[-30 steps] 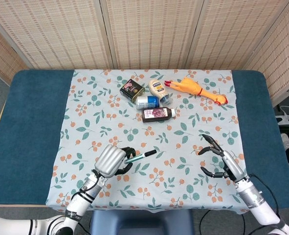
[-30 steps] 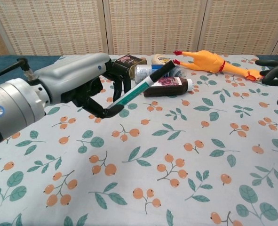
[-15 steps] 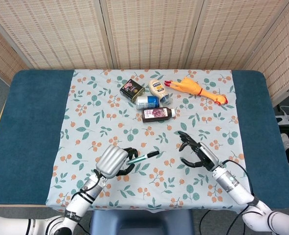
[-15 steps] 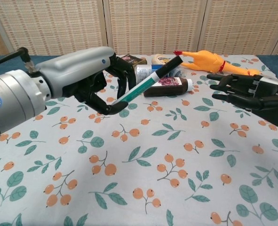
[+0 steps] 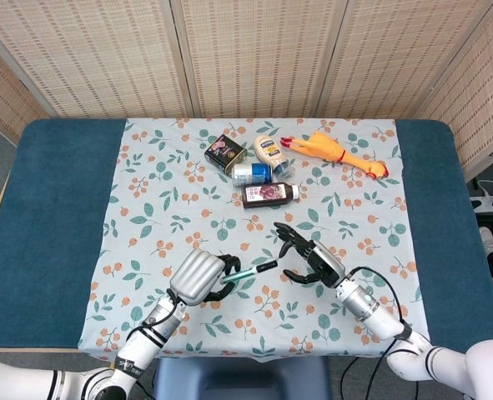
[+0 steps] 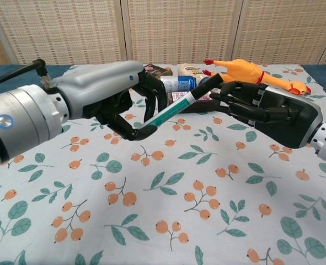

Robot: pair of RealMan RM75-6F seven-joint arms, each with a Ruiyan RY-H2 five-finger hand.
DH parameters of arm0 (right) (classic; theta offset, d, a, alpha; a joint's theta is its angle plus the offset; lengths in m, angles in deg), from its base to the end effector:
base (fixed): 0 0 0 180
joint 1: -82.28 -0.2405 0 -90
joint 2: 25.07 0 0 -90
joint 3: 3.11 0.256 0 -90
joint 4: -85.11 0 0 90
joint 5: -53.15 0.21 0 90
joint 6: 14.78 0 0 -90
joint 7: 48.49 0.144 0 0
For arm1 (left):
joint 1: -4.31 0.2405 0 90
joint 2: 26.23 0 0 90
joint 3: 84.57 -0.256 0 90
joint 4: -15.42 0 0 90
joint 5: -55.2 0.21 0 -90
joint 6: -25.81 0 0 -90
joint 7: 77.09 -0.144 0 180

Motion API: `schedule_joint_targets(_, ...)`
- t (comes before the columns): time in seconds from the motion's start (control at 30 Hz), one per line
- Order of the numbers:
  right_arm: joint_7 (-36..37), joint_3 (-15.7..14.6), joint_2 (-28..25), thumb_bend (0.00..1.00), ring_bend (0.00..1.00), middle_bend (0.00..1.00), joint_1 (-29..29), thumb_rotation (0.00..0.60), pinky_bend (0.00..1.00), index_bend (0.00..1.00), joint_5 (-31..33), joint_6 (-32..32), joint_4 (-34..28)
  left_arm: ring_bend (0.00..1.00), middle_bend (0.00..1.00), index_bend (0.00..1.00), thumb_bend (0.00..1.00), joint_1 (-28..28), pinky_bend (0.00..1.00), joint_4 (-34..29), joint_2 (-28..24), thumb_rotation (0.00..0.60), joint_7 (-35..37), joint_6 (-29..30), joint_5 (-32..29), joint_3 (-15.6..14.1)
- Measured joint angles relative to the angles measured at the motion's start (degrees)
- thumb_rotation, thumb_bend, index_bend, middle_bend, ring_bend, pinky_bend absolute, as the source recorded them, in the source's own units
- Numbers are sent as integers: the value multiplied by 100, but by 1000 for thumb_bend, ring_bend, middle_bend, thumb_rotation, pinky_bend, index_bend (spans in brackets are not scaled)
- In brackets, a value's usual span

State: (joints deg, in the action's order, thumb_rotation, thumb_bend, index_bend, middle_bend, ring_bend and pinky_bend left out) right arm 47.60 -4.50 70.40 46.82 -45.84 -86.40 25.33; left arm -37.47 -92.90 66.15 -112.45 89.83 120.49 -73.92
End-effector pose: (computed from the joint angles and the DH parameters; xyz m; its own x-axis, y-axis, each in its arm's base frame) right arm -0.2036 -0.3038 -0.0280 -0.6877 -0.6522 0.3189 -0.4822 0.0821 -0.8722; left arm -0.0463 0.2648 -0.0182 0.3372 0.2435 0.9094 0.8276 -0.5372 -0.1630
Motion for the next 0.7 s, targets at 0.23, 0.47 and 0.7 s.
schedule_joint_targets(0.23,153,-63,-9,201,0,0,-97,600,0,437,-38,-28,-39,954,856,723,401,-67,1000,13,1,600,6,-57,-58,-34)
schedule_joint_targets(0.47,351,-187,-47,200,0,0,-235,600,0,438,-117,-111,-110,954,856,724,400,-127,1000,68,23,600,-20,-45,-103,-74)
schedule_joint_targets(0.7,367,-257,-94,201,0,0,-311,600,0,446,-100,-123,-214,955,856,723,402,-186,1000,118,52,600,-13,-40,-93,-106)
